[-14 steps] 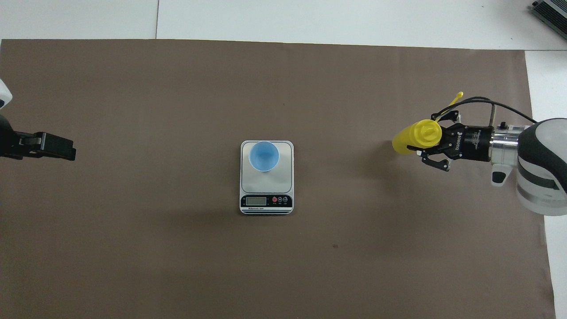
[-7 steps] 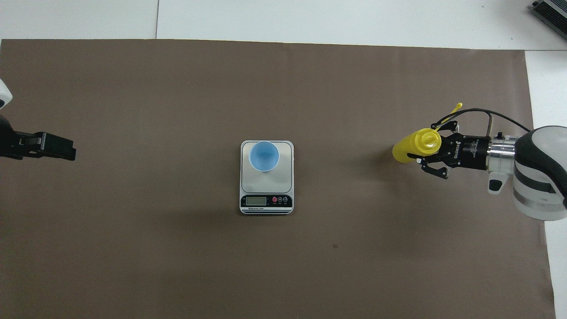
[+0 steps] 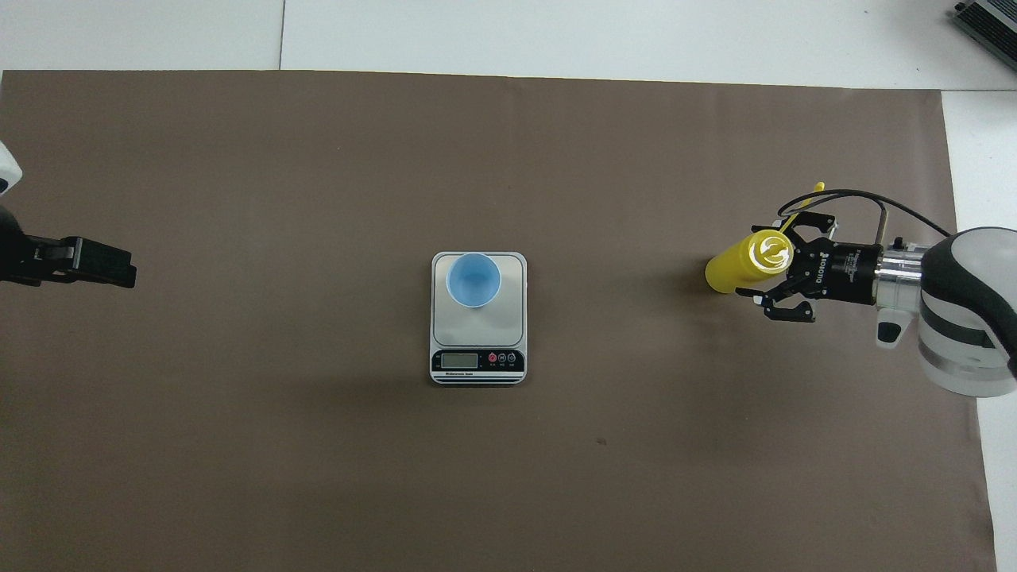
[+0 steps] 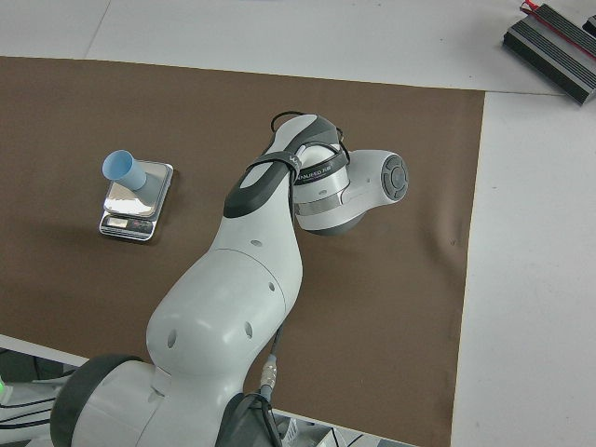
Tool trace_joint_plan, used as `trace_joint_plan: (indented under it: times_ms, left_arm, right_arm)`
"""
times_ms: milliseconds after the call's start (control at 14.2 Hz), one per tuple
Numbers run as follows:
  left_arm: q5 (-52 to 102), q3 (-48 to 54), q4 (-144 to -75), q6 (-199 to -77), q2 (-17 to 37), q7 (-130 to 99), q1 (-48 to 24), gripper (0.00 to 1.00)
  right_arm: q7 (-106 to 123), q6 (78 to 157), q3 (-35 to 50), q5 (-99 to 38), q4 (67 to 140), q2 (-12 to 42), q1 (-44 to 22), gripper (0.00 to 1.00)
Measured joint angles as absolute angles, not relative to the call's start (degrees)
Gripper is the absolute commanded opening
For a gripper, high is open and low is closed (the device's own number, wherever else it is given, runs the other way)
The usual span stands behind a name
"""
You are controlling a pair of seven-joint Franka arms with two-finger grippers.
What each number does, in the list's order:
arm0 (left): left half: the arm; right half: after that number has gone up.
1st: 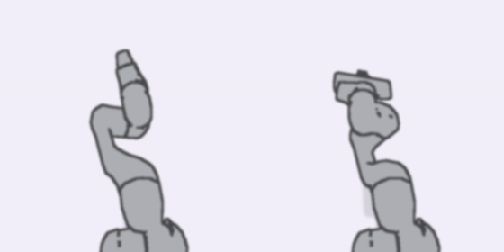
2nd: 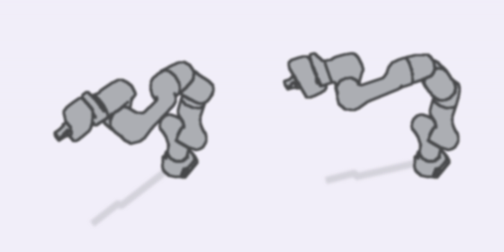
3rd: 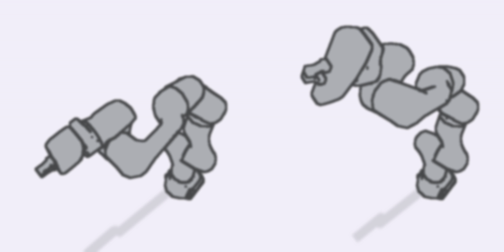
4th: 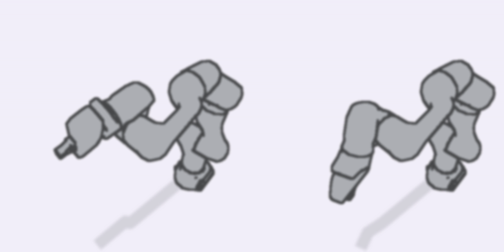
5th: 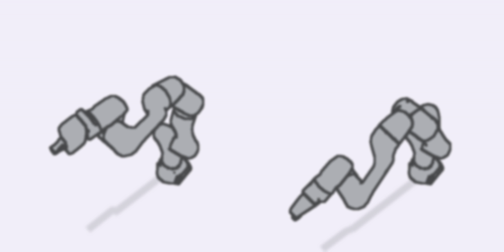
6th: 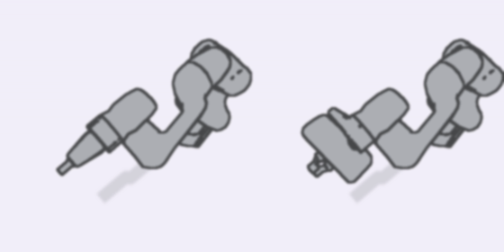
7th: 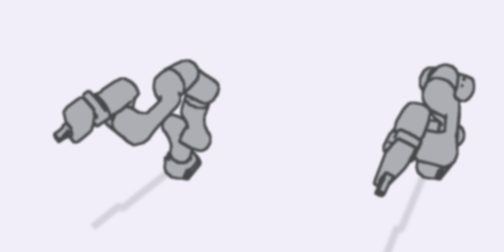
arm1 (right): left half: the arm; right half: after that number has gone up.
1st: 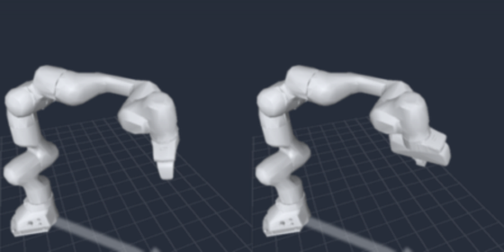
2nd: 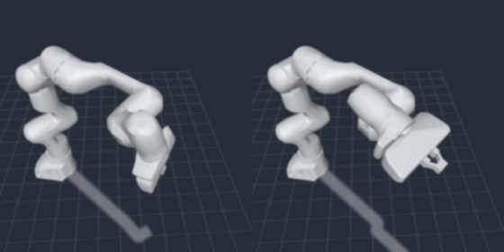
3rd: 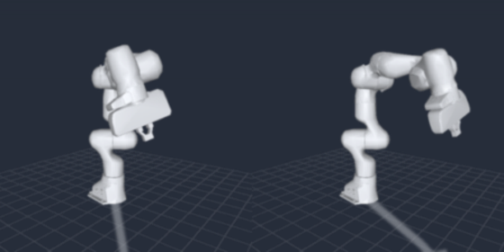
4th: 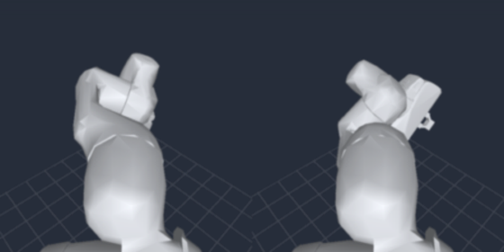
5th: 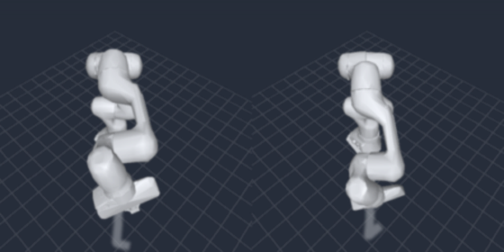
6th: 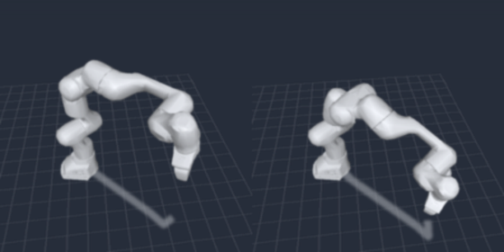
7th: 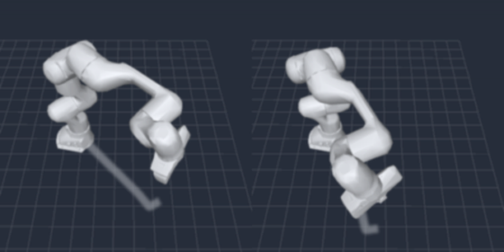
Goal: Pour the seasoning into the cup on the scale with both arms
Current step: 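Open the right gripper and release the yellow bottle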
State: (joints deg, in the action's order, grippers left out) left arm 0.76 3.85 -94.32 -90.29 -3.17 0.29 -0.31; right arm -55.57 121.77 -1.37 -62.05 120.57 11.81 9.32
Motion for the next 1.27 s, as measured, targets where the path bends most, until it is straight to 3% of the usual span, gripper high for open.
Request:
trace_joint_plan:
  times_ms: [635,1270]
  left_arm:
    - [0.76,3.85,-94.32,-90.29,-3.17,0.28,-0.31,1.0]
    - [0.76,3.85,-94.32,-90.29,-3.17,0.28,-0.31,1.0]
  right_arm:
    - [-55.2,124.15,-1.75,-43.77,119.52,10.24,10.36,1.0]
    - [-54.95,122.28,-1.9,-36.01,117.21,5.57,13.51,1.0]
